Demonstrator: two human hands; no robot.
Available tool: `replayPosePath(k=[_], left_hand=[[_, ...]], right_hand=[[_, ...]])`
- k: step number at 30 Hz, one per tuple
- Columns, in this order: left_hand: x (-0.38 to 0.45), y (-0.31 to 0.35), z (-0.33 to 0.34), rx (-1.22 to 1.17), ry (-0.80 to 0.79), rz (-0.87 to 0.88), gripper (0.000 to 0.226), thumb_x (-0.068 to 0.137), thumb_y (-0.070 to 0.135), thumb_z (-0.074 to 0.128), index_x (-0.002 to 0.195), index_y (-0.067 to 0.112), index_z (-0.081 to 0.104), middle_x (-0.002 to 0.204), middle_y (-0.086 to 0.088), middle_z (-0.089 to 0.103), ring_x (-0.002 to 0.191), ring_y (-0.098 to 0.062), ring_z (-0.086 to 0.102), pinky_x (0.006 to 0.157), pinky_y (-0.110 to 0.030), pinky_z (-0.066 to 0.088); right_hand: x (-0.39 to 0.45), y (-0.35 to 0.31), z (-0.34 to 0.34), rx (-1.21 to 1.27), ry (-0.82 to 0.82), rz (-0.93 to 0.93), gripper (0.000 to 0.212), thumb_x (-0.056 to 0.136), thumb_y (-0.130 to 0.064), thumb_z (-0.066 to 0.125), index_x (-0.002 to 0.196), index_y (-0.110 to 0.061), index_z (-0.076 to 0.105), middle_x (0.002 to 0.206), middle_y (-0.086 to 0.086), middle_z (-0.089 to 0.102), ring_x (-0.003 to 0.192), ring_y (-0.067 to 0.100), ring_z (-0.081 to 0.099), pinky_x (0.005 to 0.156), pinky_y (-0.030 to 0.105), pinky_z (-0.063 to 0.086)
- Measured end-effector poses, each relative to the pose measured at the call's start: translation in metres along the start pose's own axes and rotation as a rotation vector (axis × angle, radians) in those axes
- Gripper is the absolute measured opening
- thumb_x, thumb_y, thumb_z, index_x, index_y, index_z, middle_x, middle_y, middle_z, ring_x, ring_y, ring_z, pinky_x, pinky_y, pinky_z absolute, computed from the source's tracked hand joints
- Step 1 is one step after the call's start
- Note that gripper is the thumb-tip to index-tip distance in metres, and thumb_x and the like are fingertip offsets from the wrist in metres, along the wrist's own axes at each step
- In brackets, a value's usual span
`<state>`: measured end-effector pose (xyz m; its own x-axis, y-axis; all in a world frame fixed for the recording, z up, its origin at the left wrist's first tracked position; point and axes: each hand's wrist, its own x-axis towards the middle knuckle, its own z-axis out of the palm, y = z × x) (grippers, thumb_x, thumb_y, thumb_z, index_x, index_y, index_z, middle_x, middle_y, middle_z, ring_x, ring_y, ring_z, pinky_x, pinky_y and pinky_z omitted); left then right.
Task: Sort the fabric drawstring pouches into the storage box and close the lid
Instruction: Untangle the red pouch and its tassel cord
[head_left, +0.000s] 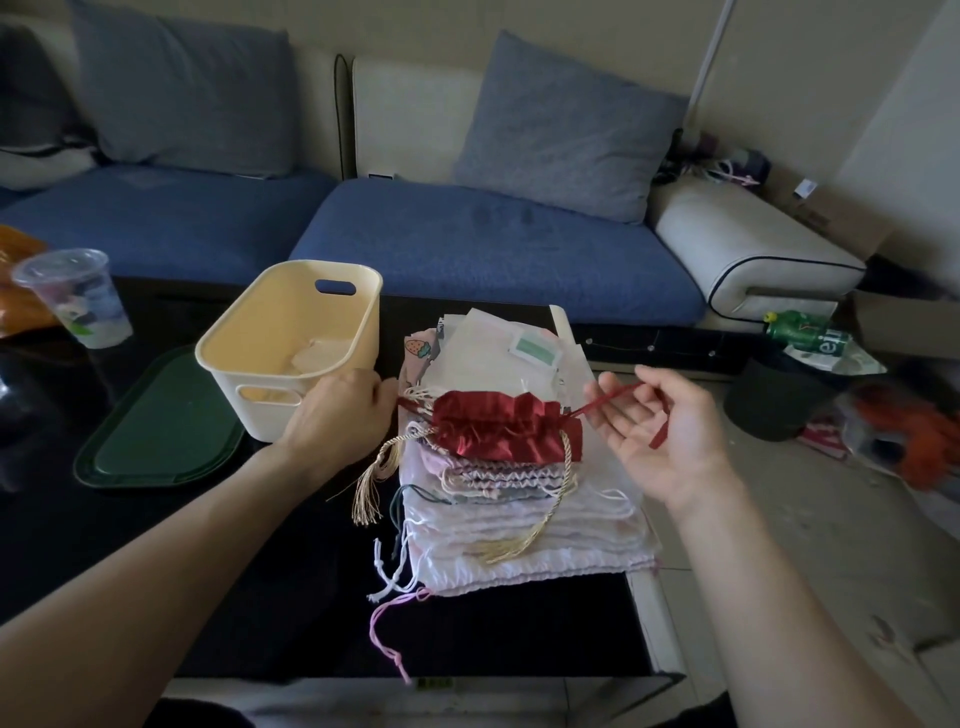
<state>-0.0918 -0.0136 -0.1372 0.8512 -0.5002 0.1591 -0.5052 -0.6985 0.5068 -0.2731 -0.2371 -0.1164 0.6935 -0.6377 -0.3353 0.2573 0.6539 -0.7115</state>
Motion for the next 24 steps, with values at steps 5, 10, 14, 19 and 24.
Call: replayPosePath(k=[5,10,14,19,24], left_hand=[[-0.002,0.016,-0.011,-0.832,-0.073,-0.198,0.042,0.099,0.032,0.057,0.082,-0.006,0.067,0.076,-0.017,0.062,0.074,-0.026,0.056,0.072,-0.037,0.045],[-0.012,0.04,-0.018,-1.438,-0.244,-0.243,0.034,0.098,0.016,0.052,0.069,0.0,0.058,0.074,-0.015,0.067,0.081,-0.028,0.068,0.093,-0.039,0.053],[-0.013,0.046,-0.013,-1.666,-0.342,-0.346,0.049,0.103,0.024,0.044,0.056,0.019,0.033,0.05,0.001,0.03,0.044,-0.014,0.034,0.065,-0.032,0.057],[-0.007,0.036,-0.007,-1.715,-0.343,-0.476,0.043,0.104,0.027,0.039,0.062,0.019,0.037,0.053,0.004,0.028,0.043,-0.01,0.023,0.062,-0.023,0.025],[-0.002,0.022,-0.004,-1.651,-0.233,-0.575,0.044,0.104,0.024,0.039,0.061,0.019,0.039,0.048,0.004,0.026,0.036,-0.009,0.02,0.06,-0.031,0.053]], right_hand=[[-0.002,0.003,0.006,0.114,-0.064,0.013,0.034,0.095,-0.022,0.056,0.063,-0.017,0.046,0.059,0.0,0.049,0.052,0.016,0.051,0.075,0.036,0.053],[0.001,0.01,0.01,-0.037,-0.107,0.096,0.028,0.1,-0.024,0.047,0.074,-0.014,0.052,0.064,0.0,0.048,0.046,0.011,0.033,0.042,0.023,0.03],[0.0,0.013,0.01,-0.183,-0.135,0.13,0.027,0.1,-0.019,0.047,0.075,-0.013,0.054,0.064,0.0,0.05,0.042,0.008,0.035,0.037,0.019,0.026],[0.001,0.011,0.004,-0.36,-0.124,0.178,0.024,0.099,-0.017,0.049,0.076,-0.014,0.054,0.059,-0.002,0.05,0.036,0.005,0.031,0.037,0.017,0.019],[0.004,0.003,-0.005,-0.421,-0.111,0.236,0.025,0.1,-0.017,0.049,0.076,-0.013,0.052,0.055,-0.003,0.045,0.032,0.003,0.024,0.033,0.016,0.012]])
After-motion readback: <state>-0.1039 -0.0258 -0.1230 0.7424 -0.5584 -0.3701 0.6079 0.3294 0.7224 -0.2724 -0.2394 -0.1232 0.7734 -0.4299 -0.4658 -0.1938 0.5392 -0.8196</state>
